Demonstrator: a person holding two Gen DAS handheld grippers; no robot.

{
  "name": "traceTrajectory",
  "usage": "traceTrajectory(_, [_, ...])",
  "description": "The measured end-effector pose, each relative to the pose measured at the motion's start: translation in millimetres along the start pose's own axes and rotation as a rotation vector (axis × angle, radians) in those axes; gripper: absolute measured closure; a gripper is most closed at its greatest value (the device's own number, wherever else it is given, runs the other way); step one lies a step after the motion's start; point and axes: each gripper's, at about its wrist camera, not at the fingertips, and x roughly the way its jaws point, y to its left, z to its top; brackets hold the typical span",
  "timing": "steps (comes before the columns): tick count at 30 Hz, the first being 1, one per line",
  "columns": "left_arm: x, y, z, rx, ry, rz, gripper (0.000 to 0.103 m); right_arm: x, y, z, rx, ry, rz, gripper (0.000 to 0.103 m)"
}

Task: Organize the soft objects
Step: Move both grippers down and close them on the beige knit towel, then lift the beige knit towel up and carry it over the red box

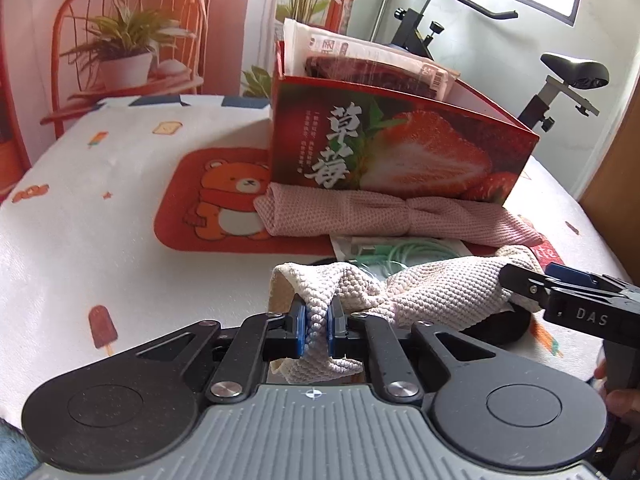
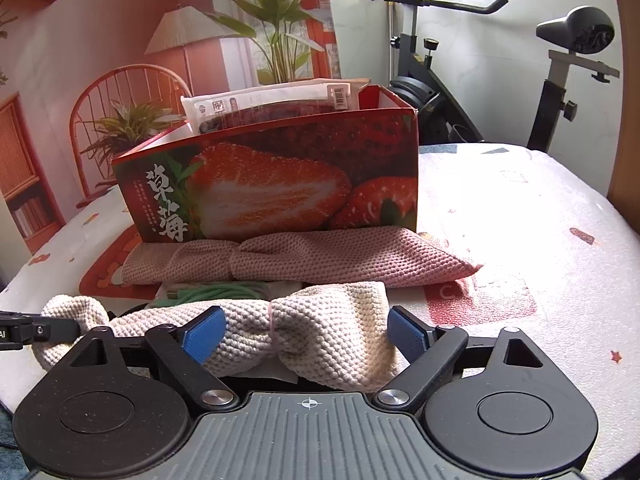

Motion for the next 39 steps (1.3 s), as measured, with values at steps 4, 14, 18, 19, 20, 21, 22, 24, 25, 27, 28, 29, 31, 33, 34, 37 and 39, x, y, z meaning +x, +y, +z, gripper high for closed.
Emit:
traceTrajectory(4, [5.9, 4.6, -0.4, -0.022, 0.014, 0.019, 0.092, 2.0, -1.3, -0.9, 0.011, 0.002, 0.018, 0.025])
traceTrajectory(14, [17.1, 12.0, -3.8, -0.055, 0.058, 0.015, 0.091, 6.9, -9.2, -4.7, 0.062, -0.001, 0.061, 0.035])
traceTrajectory(18, [21.6, 15.9, -4.6, -0.062, 0.065, 0.012, 0.091, 7.3, -5.2, -4.8, 0.041, -0.009, 0.084, 0.047])
traceTrajectory(19, [22.0, 16.1, -5.1, -0.063, 0.066, 0.011, 0.090, 7.6, -4.4, -5.0, 0.036, -0.009, 0.087, 0.048])
traceTrajectory(20, [22.1, 16.1, -4.8, -0.064, 0.067, 0.011, 0.090, 8.0, -3.8, -5.1, 0.031, -0.009, 0.090, 0.049])
traceTrajectory(21, [23.2, 15.8, -3.9, -0.066, 0.068, 0.011, 0.090, 8.4, -3.5, -5.4, 0.030, -0.008, 0.093, 0.050])
traceTrajectory(22, [23.7, 15.9, -3.6, -0.067, 0.068, 0.010, 0.090, 8.8, -3.7, -5.4, 0.031, -0.008, 0.097, 0.051])
traceTrajectory(24, [24.4, 16.1, -3.7, -0.069, 0.069, 0.009, 0.090, 9.2, -4.2, -5.8, 0.034, -0.008, 0.106, 0.053])
traceTrajectory(25, [24.3, 16.3, -3.6, -0.071, 0.069, 0.008, 0.090, 9.4, -4.3, -5.8, 0.035, -0.008, 0.108, 0.054])
traceTrajectory(27, [24.8, 16.7, -3.7, -0.074, 0.070, 0.007, 0.090, 9.3, -4.4, -6.2, 0.036, -0.008, 0.117, 0.057])
traceTrajectory(28, [25.0, 17.1, -3.7, -0.075, 0.070, 0.007, 0.090, 9.3, -4.0, -6.4, 0.036, -0.007, 0.121, 0.058])
traceTrajectory(29, [24.9, 17.1, -3.7, -0.074, 0.070, 0.007, 0.090, 9.2, -3.9, -6.4, 0.037, -0.007, 0.124, 0.059])
traceTrajectory(31, [24.8, 17.0, -3.8, -0.072, 0.070, 0.008, 0.090, 9.1, -4.3, -6.6, 0.043, -0.005, 0.131, 0.061])
traceTrajectory(33, [24.7, 16.7, -4.0, -0.069, 0.069, 0.009, 0.090, 9.1, -4.7, -6.8, 0.050, -0.001, 0.140, 0.064])
traceTrajectory(34, [24.7, 16.3, -4.0, -0.068, 0.069, 0.010, 0.090, 9.1, -5.0, -6.7, 0.054, 0.002, 0.148, 0.067])
traceTrajectory(37, [24.1, 14.7, -4.5, -0.061, 0.066, 0.015, 0.090, 8.7, -4.3, -6.8, 0.055, 0.005, 0.160, 0.070])
traceTrajectory(39, [23.2, 13.8, -4.7, -0.059, 0.063, 0.017, 0.090, 7.7, -3.9, -6.7, 0.056, 0.004, 0.165, 0.071])
